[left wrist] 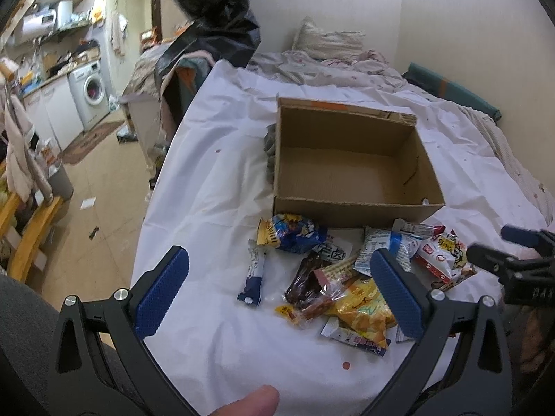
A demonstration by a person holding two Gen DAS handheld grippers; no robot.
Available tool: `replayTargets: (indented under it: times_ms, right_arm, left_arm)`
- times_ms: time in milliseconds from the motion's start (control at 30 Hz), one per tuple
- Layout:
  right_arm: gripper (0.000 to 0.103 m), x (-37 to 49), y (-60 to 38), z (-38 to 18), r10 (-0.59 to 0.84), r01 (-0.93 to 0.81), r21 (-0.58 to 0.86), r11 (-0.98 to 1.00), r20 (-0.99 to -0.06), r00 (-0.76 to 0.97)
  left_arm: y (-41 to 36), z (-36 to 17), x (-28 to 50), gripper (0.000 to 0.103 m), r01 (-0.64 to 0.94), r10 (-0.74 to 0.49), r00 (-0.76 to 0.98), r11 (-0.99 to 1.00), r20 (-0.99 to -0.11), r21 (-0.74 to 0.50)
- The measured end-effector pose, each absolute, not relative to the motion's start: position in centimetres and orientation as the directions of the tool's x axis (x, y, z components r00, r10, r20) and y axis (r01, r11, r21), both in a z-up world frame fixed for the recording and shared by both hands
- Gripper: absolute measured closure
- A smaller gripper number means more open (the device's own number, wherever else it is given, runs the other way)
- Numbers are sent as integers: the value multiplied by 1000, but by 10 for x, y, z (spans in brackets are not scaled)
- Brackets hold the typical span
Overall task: Organize snacks
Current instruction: 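Grasp the white rice-cracker bar with the right tool while the left tool approaches the pile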
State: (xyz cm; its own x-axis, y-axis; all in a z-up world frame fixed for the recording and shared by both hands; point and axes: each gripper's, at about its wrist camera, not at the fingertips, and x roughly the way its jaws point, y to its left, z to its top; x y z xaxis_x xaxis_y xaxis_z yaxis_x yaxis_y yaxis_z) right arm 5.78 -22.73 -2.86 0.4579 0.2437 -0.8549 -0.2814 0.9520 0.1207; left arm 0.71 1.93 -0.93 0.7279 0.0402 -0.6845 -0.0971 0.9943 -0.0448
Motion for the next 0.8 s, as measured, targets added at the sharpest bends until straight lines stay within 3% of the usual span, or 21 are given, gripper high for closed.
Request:
replayTargets:
  times_ms: [100, 200, 367, 500, 567, 700, 800]
  right_arm:
    - [3, 73, -219, -70, 152, -419, 54, 906, -967, 205]
    - [11, 65, -200, -102, 109, -555, 72, 829, -993, 35]
    - [13, 50, -155, -137, -12, -749, -25, 662, -1000, 22]
    - [35, 53, -136, -165, -37, -787, 9, 616, -999, -39]
    - [38, 52, -129, -175, -51, -801, 16, 598, -997, -58]
    - [70, 51, -124, -175, -36, -797, 10, 604, -999, -41]
    - [70, 59, -125, -164, 0, -765, 43, 643, -998, -57]
  left_arm:
    - [24, -16, 14, 0, -118, 54, 694, 992, -718, -40]
    - [31, -26, 22, 0, -142, 48, 648, 988, -760, -59]
    - [40, -34, 24, 0, -183, 58, 609, 981, -791, -69]
    - [42, -37, 25, 0, -189, 69, 599, 980, -798, -57]
    - [43, -38, 25, 0, -196, 73, 596, 979, -800, -57]
    - [47, -38, 26, 0, -210, 74, 592, 976, -803, -65]
    - [51, -38, 28, 0, -221, 72, 587, 973, -806, -74]
